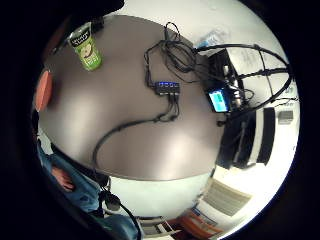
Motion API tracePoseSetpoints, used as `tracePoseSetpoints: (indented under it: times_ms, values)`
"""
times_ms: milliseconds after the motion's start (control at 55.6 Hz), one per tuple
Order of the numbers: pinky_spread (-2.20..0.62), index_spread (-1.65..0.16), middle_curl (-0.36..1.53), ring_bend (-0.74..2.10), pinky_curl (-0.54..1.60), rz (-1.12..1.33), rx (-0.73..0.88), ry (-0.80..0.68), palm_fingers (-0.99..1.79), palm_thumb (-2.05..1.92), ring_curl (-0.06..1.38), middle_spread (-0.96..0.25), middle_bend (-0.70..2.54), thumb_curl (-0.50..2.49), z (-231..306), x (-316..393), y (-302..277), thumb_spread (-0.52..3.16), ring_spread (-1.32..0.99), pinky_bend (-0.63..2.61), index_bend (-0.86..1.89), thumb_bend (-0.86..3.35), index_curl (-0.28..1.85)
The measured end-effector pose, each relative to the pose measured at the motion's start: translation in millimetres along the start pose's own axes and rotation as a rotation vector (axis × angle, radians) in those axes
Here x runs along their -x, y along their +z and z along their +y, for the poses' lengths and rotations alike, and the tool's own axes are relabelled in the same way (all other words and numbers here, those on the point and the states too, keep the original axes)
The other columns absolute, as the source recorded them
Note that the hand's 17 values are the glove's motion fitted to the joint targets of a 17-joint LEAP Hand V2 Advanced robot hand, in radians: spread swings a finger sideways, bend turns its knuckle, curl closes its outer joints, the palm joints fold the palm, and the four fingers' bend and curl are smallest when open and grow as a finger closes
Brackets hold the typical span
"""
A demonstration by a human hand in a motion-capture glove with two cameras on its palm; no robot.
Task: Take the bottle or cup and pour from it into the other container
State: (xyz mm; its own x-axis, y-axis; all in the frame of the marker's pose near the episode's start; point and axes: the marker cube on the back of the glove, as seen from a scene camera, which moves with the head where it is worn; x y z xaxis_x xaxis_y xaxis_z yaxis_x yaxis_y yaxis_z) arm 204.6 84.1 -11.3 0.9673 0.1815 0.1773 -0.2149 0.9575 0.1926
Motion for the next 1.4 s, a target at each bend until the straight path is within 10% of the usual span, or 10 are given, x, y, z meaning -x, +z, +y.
tracePoseSetpoints:
  times_ms: [1404]
  values:
    - [0.24, -0.24, 0.36, 0.49, 0.36, -0.863, -0.282, -0.001, 0.23, 0.72, 0.31, 0.12, 0.22, 0.42, -123.3, 15.1, 121.0, 0.9, 0.09, 0.44, 0.1, -0.03, 0.18]
